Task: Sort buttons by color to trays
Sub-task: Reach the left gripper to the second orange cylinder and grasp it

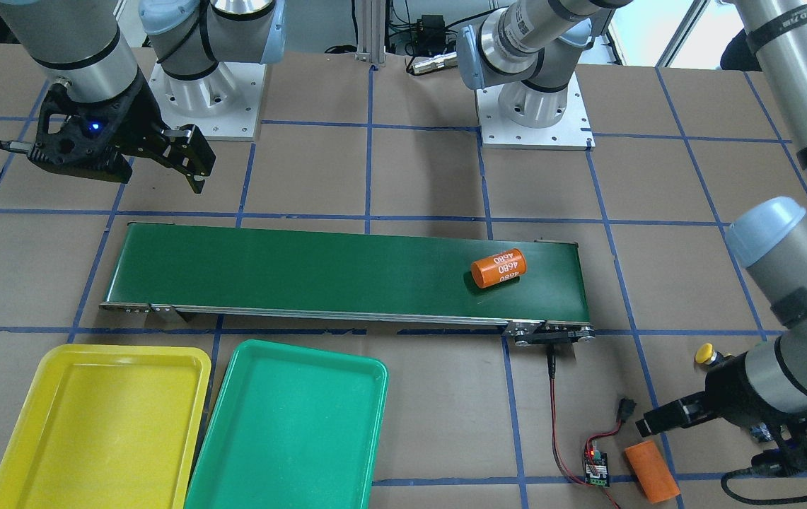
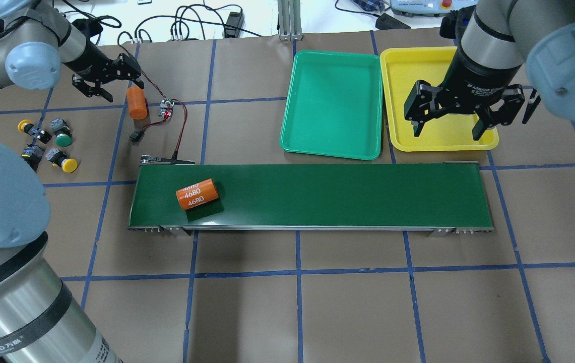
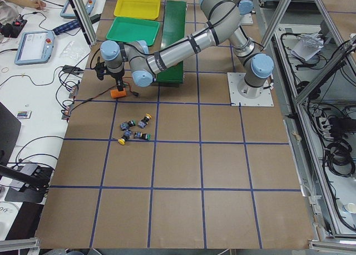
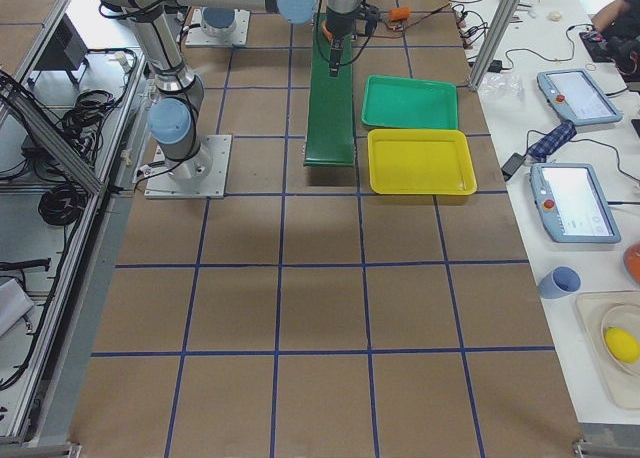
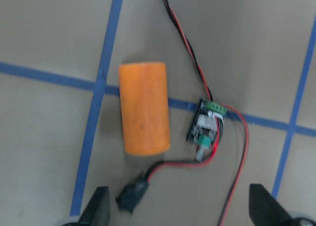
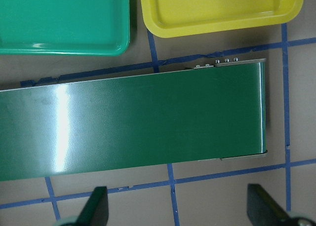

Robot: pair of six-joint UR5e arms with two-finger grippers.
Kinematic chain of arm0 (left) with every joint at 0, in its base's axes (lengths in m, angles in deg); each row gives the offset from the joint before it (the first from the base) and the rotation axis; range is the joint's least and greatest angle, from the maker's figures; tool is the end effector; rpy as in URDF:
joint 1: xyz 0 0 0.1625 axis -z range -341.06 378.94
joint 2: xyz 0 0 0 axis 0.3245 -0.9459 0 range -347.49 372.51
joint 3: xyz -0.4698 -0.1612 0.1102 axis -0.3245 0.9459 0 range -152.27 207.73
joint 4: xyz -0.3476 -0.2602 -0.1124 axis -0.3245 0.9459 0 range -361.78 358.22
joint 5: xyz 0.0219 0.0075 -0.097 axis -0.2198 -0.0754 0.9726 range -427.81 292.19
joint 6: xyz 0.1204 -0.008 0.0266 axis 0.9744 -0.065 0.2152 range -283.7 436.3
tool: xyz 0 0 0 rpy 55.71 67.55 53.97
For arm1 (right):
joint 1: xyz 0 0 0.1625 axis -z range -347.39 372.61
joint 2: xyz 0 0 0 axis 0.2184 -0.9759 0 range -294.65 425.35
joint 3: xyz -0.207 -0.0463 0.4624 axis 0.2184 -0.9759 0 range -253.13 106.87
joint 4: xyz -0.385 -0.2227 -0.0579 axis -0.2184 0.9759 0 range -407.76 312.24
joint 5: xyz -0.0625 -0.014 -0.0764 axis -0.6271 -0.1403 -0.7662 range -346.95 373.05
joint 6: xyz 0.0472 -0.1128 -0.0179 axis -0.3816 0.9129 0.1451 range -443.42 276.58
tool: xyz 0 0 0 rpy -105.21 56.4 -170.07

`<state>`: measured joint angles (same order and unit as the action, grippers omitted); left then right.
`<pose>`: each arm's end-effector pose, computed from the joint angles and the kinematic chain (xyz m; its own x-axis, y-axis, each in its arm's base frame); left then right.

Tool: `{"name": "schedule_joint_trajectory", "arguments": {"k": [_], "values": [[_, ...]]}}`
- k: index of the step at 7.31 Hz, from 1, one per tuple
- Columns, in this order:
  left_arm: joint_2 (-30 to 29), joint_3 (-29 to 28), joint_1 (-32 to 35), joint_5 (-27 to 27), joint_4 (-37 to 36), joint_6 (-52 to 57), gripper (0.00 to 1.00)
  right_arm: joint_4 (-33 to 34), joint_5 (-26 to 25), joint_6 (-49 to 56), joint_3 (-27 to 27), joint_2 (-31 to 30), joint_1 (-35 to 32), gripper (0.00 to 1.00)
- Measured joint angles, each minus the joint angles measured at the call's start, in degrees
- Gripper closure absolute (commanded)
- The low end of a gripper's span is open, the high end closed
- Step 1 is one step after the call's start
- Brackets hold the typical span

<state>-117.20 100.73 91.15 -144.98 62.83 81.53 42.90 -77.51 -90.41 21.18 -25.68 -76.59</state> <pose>0.0989 -0.8350 0.2728 -0.9555 -0.2001 0.2167 -0.2190 0.9735 -0.0666 0.1249 -0.5140 0.5187 -0.9907 0.1350 0.0153 0.1355 0.9898 0.0442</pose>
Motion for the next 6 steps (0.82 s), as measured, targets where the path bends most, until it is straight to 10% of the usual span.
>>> {"name": "schedule_joint_trajectory", "arguments": {"k": [3, 4, 5, 6], "values": [[-5.53, -1.89, 0.27, -2.36, -4.39, 2.38, 0.06, -0.04, -0.03, 0.02, 0.0, -0.02, 0.0, 0.0], [-6.51, -2.05, 0.29, -2.68, -5.01, 2.82, 0.68, -0.05, -0.09, 0.02, 0.0, -0.06, 0.01, 0.0], [-6.98, -2.14, 0.37, -2.77, -5.27, 3.06, 1.0, -0.05, -0.13, -0.01, 0.0, -0.06, 0.02, 0.0], [-7.16, -2.27, 0.47, -2.8, -5.3, 3.2, 1.0, -0.07, -0.1, -0.03, 0.02, -0.05, 0.02, 0.0]]}}
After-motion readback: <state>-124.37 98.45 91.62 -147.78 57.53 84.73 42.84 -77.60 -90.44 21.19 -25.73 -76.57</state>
